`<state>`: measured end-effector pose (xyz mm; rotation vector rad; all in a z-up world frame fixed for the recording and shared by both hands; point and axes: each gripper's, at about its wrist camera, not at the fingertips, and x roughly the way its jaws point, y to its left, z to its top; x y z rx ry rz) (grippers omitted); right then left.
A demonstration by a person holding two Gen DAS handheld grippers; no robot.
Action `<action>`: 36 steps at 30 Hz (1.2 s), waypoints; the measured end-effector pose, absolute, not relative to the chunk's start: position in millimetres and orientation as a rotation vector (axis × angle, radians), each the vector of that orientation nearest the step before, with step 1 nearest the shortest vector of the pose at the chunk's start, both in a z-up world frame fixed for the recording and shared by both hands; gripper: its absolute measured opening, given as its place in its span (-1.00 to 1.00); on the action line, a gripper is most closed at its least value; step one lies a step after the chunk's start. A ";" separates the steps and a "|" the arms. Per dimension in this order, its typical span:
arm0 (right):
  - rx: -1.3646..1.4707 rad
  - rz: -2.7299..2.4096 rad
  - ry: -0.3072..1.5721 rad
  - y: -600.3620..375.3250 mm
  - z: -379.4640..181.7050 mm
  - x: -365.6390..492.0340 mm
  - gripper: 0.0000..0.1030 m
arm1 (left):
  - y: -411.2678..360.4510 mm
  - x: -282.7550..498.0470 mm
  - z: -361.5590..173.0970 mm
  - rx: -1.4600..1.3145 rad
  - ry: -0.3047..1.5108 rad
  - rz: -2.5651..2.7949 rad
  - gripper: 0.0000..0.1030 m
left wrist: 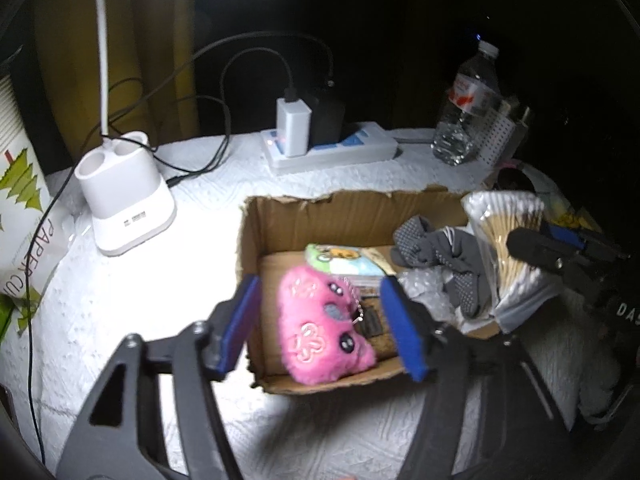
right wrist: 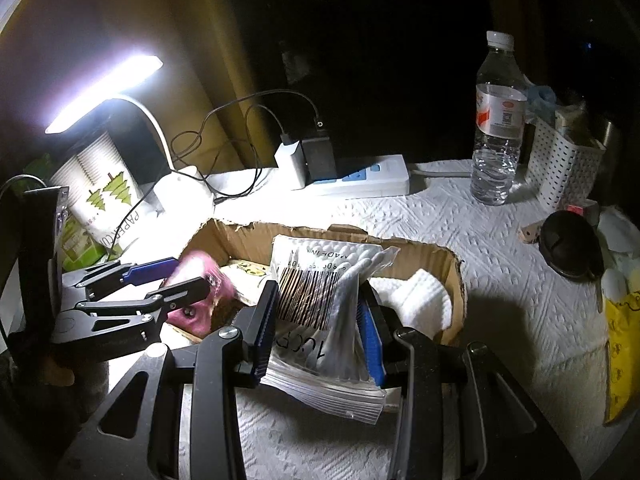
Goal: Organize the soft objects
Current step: 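Open both grippers to release the pink plush and swab bag into the box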
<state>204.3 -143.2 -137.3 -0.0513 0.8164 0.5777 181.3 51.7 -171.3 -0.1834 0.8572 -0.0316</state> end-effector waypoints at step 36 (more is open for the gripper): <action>-0.023 0.527 0.925 -131.0 -175.3 214.1 0.04 | 52.5 158.4 -163.6 -0.172 0.836 -0.014 0.33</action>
